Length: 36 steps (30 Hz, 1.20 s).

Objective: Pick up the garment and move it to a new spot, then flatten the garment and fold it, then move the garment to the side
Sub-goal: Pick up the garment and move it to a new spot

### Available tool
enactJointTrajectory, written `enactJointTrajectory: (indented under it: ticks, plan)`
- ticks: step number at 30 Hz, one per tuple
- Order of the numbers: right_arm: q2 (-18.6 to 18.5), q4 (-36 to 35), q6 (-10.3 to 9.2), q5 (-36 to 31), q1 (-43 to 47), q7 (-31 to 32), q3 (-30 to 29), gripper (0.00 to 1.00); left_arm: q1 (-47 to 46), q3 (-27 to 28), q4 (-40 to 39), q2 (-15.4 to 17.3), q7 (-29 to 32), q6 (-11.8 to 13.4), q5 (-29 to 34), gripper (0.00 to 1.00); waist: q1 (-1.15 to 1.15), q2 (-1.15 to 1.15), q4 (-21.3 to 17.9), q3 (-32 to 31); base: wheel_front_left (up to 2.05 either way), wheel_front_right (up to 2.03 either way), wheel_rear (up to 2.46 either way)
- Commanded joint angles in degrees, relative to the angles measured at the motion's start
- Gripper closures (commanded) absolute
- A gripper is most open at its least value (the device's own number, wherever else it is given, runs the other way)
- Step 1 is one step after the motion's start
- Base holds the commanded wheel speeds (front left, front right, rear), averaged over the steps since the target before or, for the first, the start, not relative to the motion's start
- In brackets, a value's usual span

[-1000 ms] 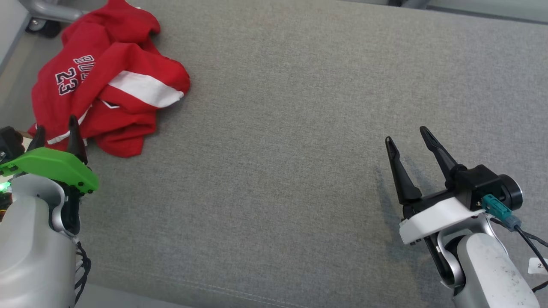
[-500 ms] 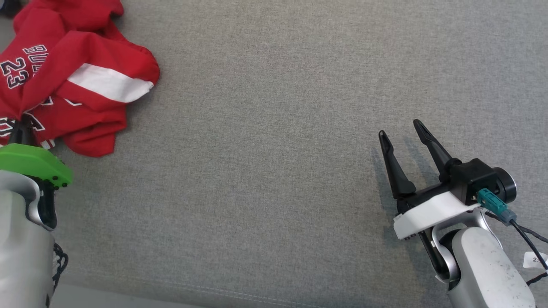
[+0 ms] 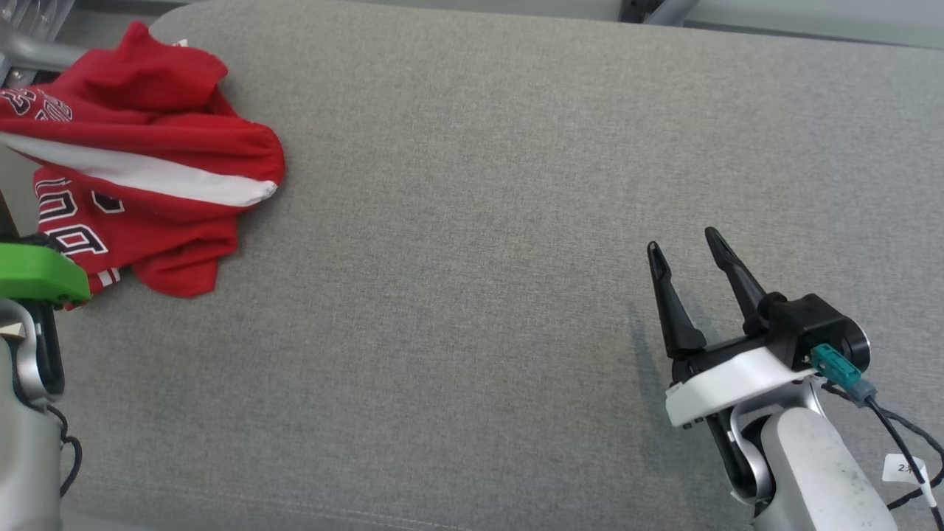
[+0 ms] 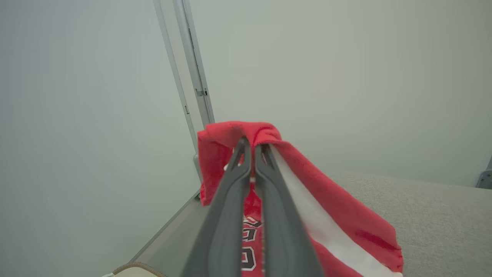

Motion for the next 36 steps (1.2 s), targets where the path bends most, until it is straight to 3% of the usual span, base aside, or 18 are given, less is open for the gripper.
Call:
enactJointTrajectory:
  ticks: [1,3,14,18,26,36]
  plan:
    - [0.3,0.5,-0.03,0.4,1.1,-0.6,0.2,0.0,3.2,0.5,-3.5,0.5,-0.3,0.9,0.7,1.0,0.0,0.0,-2.4,-3.6,0.0,0.0,0.0]
    - [0.5,0.7,-0.02,0.6,1.2,-0.7,0.3,0.0,5.6,0.9,-6.6,0.6,0.1,1.6,0.6,1.0,0.0,0.0,-3.0,-4.3,0.0,0.0,0.0]
    - [1.4,1.5,-0.03,0.7,4.7,-1.7,-0.9,0.0,30.1,2.6,-40.8,-1.6,7.9,10.2,1.7,1.0,0.0,0.0,-9.2,-8.9,0.0,0.0,0.0]
    - [1.7,0.9,-0.03,1.1,5.1,-1.8,-0.6,0.0,32.1,0.2,-46.5,-1.9,10.6,10.6,3.0,1.0,0.0,0.0,-12.4,-9.0,0.0,0.0,0.0]
    - [2.1,0.6,-0.03,3.6,4.5,-2.0,1.2,0.0,28.5,-9.9,-45.7,-5.1,13.6,7.2,3.0,1.0,0.0,0.0,-21.5,-6.7,0.0,0.0,0.0]
    - [2.3,1.8,-0.02,7.0,1.8,-2.9,2.0,0.0,15.3,-24.5,-31.8,-12.0,14.6,-1.5,4.3,1.0,0.0,0.0,-32.6,-0.3,0.0,0.0,0.0]
